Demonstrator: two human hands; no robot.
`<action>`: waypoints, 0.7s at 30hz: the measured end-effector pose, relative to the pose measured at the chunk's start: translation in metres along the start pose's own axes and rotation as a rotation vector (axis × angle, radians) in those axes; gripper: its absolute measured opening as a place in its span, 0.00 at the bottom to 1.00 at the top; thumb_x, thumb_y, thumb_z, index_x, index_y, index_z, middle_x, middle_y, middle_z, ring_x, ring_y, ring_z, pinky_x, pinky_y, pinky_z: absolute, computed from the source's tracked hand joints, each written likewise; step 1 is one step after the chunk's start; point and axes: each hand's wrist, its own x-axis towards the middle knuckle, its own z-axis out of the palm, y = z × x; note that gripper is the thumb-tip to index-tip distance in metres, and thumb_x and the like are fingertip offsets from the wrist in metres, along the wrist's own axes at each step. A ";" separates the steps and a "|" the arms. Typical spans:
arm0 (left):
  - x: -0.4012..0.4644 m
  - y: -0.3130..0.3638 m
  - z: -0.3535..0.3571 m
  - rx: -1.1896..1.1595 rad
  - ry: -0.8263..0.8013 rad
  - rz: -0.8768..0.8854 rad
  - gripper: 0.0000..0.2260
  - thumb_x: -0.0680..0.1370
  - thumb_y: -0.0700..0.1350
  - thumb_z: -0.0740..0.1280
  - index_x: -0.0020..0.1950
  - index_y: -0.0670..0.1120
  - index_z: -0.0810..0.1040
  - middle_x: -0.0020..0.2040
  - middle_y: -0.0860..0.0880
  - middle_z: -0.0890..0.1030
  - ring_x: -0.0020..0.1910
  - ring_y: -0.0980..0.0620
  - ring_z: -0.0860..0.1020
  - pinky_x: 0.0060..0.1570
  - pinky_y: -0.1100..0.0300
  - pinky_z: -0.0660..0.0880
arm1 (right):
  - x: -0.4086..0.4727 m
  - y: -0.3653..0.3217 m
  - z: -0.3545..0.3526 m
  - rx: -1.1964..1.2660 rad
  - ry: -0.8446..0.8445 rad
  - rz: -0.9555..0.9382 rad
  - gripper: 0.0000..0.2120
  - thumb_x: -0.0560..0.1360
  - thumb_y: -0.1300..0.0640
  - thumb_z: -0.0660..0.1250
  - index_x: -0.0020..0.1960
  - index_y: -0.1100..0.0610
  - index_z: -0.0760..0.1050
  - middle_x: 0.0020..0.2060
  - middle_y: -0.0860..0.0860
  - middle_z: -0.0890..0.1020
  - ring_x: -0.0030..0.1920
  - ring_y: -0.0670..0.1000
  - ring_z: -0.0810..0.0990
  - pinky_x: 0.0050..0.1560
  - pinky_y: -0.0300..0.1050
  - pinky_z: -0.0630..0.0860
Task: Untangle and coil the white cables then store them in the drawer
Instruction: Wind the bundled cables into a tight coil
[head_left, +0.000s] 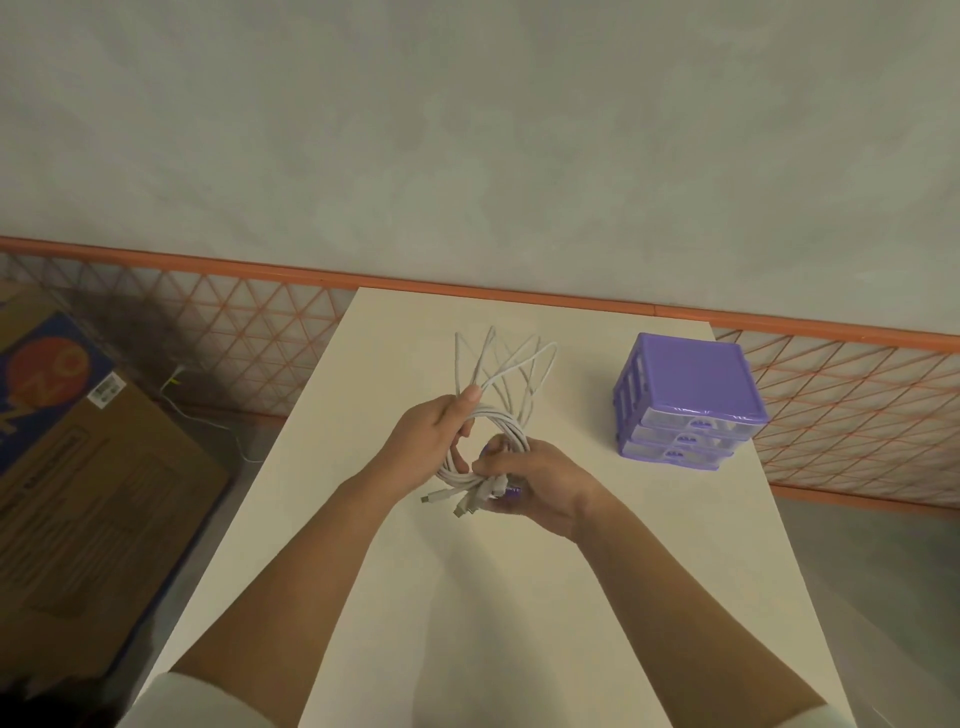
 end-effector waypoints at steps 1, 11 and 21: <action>0.002 -0.001 -0.002 0.016 0.014 0.014 0.24 0.81 0.61 0.54 0.38 0.43 0.72 0.28 0.51 0.73 0.25 0.56 0.77 0.33 0.59 0.67 | -0.002 -0.002 0.003 -0.055 0.022 0.028 0.06 0.73 0.62 0.72 0.48 0.57 0.77 0.40 0.54 0.81 0.43 0.52 0.81 0.51 0.53 0.81; 0.016 -0.008 -0.010 0.264 0.111 0.093 0.24 0.80 0.63 0.53 0.38 0.45 0.72 0.34 0.49 0.77 0.26 0.55 0.81 0.32 0.59 0.68 | 0.004 -0.008 0.014 -0.339 -0.004 0.155 0.18 0.81 0.49 0.60 0.56 0.62 0.80 0.46 0.57 0.84 0.44 0.52 0.83 0.49 0.58 0.82; 0.035 -0.020 -0.039 0.370 0.321 0.113 0.28 0.79 0.66 0.50 0.43 0.43 0.75 0.37 0.48 0.79 0.25 0.60 0.79 0.32 0.57 0.71 | -0.009 -0.011 0.011 -0.525 -0.220 -0.012 0.17 0.84 0.52 0.54 0.47 0.60 0.77 0.41 0.51 0.82 0.45 0.49 0.81 0.55 0.51 0.79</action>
